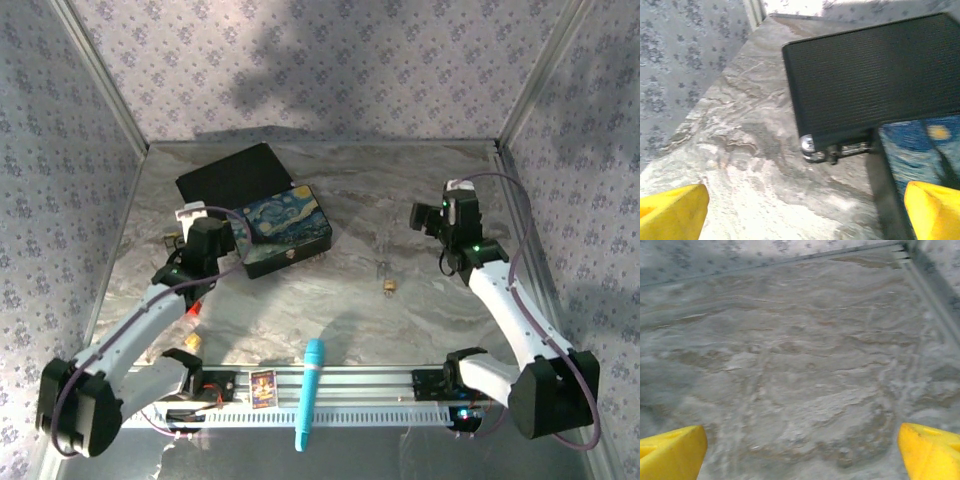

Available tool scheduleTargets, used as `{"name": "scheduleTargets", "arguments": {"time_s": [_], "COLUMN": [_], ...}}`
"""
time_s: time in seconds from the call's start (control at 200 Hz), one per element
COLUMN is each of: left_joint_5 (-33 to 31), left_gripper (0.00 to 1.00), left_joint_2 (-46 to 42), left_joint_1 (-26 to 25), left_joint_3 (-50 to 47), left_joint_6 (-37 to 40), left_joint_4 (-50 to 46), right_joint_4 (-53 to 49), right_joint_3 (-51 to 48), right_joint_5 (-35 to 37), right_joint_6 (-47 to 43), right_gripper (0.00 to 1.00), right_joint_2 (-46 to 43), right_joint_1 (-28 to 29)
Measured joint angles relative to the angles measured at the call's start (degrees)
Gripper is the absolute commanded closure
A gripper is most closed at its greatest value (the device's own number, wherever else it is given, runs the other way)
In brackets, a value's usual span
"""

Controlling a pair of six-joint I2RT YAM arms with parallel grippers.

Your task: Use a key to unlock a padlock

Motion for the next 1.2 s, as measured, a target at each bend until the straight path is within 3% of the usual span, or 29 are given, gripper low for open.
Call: {"name": "scheduleTargets", "arguments": {"time_s": [0.185,0.325,0.535,0.915,1.069,1.199], "left_joint_5": [-0.85,0.37,9.66,20.44,24.81,27.17], "left_gripper": [0.00,0.00,0.00,0.00,0.00,0.00], "left_joint_2": [2.40,4.55,10.08,18.51,25.49,29.62], "left_joint_1": [3.41,10.08,19.91,21.64,23.65,23.34], "left_joint_3": [-3.43,-6.71,-16.00,-15.15,-15.13,-15.15], "left_joint_6": [7.72,9.38,8.85,11.10,12.72,14.27], "left_joint_4": [7.93,13.49,28.65,42.05,52.06,52.61], "right_joint_4": [11.85,19.91,34.47,56.83,57.31,57.99], "right_joint_3": [-10.93,-14.97,-21.51,-26.10,-25.94,-25.83], "right_joint_5": [2.36,2.84,0.02,-3.37,-4.46,-4.68], "right_joint_6": [-3.50,-5.97,-8.26,-10.69,-12.00,-12.61], "right_gripper": [0.02,0.02,0.04,0.01,0.01,0.01], "right_joint_2": [0.04,3.91,8.02,22.60,24.39,24.39], "right_joint_1": [-5.60,-7.67,-11.39,-11.87,-10.75,-10.67]}}
